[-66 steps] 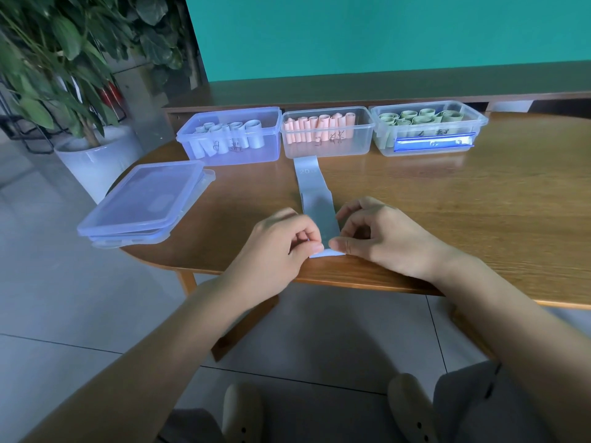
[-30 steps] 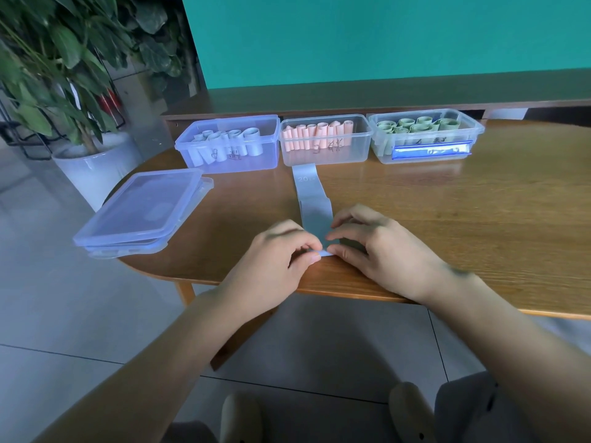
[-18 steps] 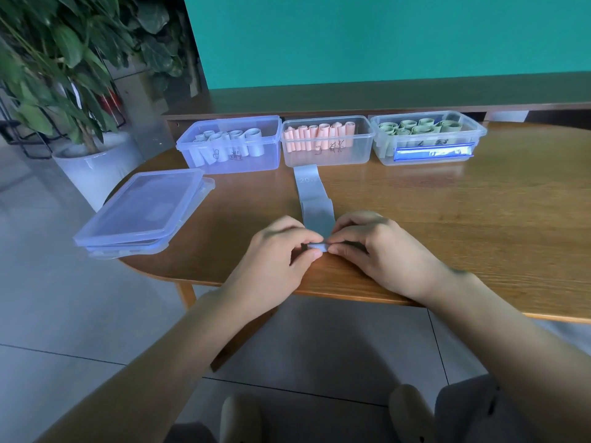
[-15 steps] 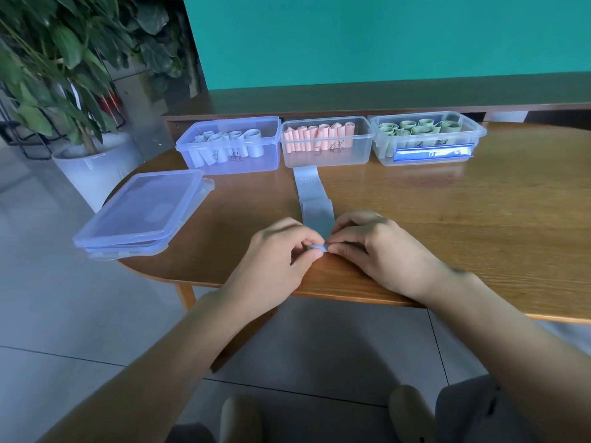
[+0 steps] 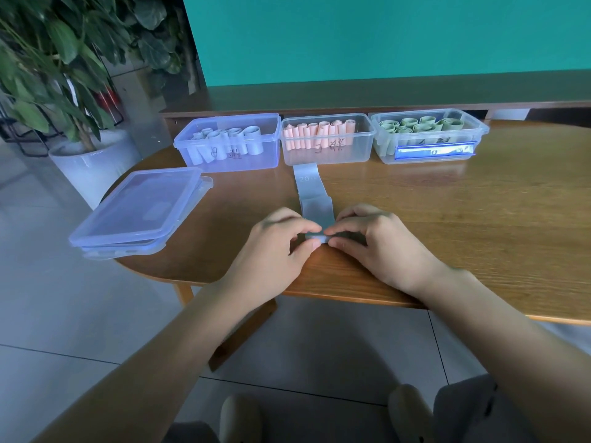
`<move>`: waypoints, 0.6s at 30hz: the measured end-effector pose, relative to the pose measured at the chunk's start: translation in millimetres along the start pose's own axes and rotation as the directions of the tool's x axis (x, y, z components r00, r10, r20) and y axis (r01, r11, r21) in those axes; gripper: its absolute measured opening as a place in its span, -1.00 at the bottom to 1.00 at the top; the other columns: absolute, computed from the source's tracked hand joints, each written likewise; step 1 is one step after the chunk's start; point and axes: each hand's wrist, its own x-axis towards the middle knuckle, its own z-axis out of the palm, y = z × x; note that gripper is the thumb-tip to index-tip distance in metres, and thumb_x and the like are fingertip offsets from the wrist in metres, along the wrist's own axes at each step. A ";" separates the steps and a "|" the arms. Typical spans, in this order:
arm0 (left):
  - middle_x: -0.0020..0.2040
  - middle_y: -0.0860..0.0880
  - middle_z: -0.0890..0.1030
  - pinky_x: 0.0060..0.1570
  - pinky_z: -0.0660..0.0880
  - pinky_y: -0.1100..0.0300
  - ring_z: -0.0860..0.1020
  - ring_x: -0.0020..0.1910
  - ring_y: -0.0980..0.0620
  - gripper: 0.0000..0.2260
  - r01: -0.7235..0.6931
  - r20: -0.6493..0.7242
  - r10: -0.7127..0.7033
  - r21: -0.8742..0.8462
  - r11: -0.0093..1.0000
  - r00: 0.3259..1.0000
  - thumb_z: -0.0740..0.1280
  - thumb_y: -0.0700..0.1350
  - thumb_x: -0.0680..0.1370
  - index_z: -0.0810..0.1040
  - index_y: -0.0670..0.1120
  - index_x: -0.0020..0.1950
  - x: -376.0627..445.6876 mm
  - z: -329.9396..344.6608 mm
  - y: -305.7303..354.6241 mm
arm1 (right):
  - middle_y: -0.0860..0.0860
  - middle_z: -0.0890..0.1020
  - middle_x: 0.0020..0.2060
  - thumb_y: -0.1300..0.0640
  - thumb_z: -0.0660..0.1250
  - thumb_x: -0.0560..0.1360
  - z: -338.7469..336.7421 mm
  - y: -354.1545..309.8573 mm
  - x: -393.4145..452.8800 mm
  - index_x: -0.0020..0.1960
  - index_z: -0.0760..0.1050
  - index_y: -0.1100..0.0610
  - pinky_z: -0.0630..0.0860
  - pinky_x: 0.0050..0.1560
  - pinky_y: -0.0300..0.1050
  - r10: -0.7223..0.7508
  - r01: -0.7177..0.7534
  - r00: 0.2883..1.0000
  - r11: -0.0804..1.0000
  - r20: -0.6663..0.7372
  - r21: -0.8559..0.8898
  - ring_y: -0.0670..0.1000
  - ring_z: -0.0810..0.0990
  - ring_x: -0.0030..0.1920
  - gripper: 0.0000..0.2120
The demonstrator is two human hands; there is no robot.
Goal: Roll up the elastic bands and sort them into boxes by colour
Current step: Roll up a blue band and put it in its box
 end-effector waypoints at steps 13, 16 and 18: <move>0.00 0.16 0.58 0.02 0.35 0.33 0.47 0.01 0.18 -0.85 0.000 0.039 -0.001 0.031 1.000 0.999 0.40 -0.15 0.57 0.66 0.04 0.11 9.5 3.6 -9.2 | -0.12 0.54 0.07 0.10 0.42 0.57 2.7 1.5 3.7 0.20 0.63 -0.03 0.57 0.07 0.00 0.022 -0.022 1.000 1.000 0.001 0.001 -0.11 0.56 -0.02 -0.78; 0.02 0.16 0.58 0.08 0.35 0.30 0.49 0.06 0.12 -0.81 -0.008 0.052 0.005 0.049 0.999 0.999 0.38 -0.16 0.59 0.66 0.04 0.15 11.2 4.4 -13.1 | -0.11 0.58 0.04 0.13 0.44 0.55 3.9 3.0 7.0 0.15 0.65 0.01 0.55 0.09 -0.04 0.003 -0.003 1.000 1.000 -0.001 -0.005 -0.10 0.58 0.00 -0.82; 0.06 0.15 0.59 0.09 0.37 0.30 0.49 0.06 0.14 -0.78 0.016 0.054 -0.018 0.040 0.999 0.998 0.39 -0.14 0.58 0.65 0.04 0.20 11.5 4.3 -13.8 | -0.10 0.59 0.04 0.12 0.44 0.56 5.4 4.9 9.3 0.15 0.66 0.02 0.54 0.10 -0.08 0.016 -0.016 1.000 1.000 0.001 -0.009 -0.10 0.58 0.01 -0.83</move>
